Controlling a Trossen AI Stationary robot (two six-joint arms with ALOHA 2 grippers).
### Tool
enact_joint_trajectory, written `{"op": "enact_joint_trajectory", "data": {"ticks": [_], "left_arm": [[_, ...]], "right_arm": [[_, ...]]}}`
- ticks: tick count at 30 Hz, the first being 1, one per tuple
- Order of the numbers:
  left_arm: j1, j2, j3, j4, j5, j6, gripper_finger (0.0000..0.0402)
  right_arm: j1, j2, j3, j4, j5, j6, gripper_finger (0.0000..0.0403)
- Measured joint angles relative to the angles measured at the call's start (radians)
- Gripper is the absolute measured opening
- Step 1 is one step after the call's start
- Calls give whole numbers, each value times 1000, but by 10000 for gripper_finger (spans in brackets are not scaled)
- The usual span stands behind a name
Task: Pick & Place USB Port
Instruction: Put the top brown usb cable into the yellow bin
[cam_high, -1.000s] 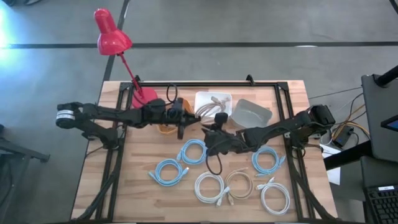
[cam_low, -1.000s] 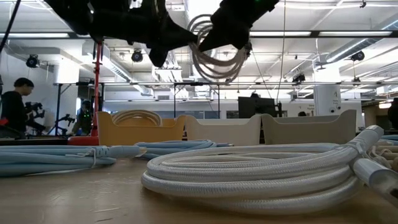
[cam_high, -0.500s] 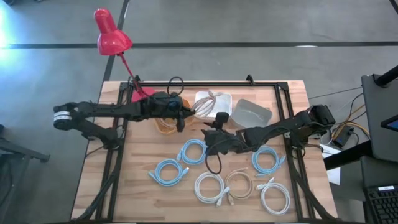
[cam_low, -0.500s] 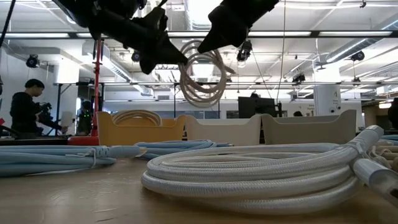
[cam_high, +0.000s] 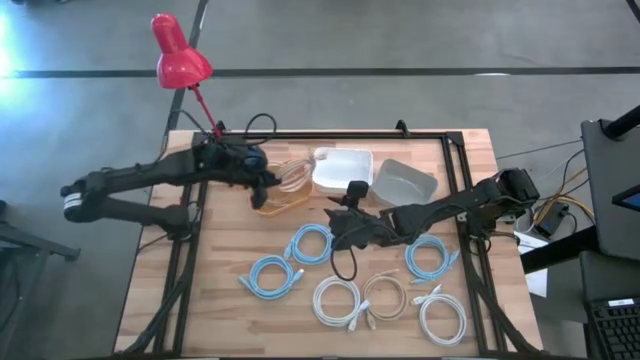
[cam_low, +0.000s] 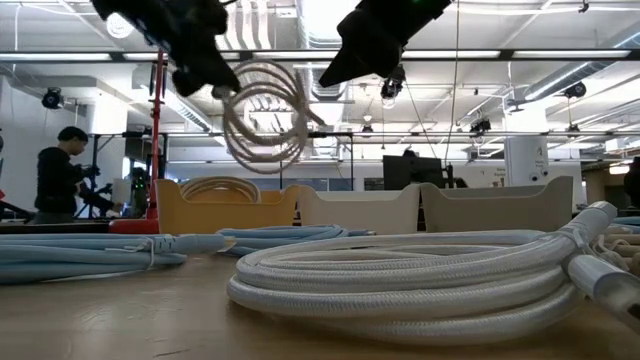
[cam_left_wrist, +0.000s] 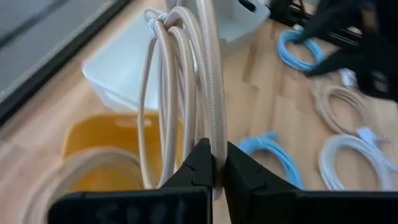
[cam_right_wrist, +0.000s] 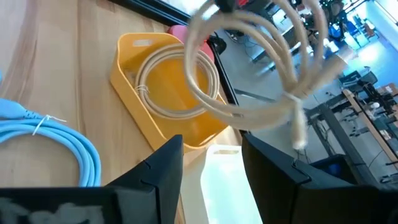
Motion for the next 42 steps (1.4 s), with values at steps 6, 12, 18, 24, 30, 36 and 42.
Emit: {"op": "enact_joint_trajectory", "data": {"ticks": [6,12,18,24,30,36,42], "left_arm": [[2,-91,-72,-33,13,1,13],[19,-133,-223,113,72,-48,13],[50,-140,-326,212,155,-104,14],[100,-144,-373,230,156,-105,14],[157,-144,-379,227,169,-103,14],[193,-144,-379,220,172,-99,14],[196,-144,-438,201,171,-110,15]], "right_arm": [[0,0,0,0,0,7,162],[0,0,0,0,0,33,162],[0,0,0,0,0,32,162],[0,0,0,0,0,29,162],[0,0,-2,0,0,25,162],[0,0,-4,-1,0,25,162],[0,0,-5,-1,0,21,162]]}}
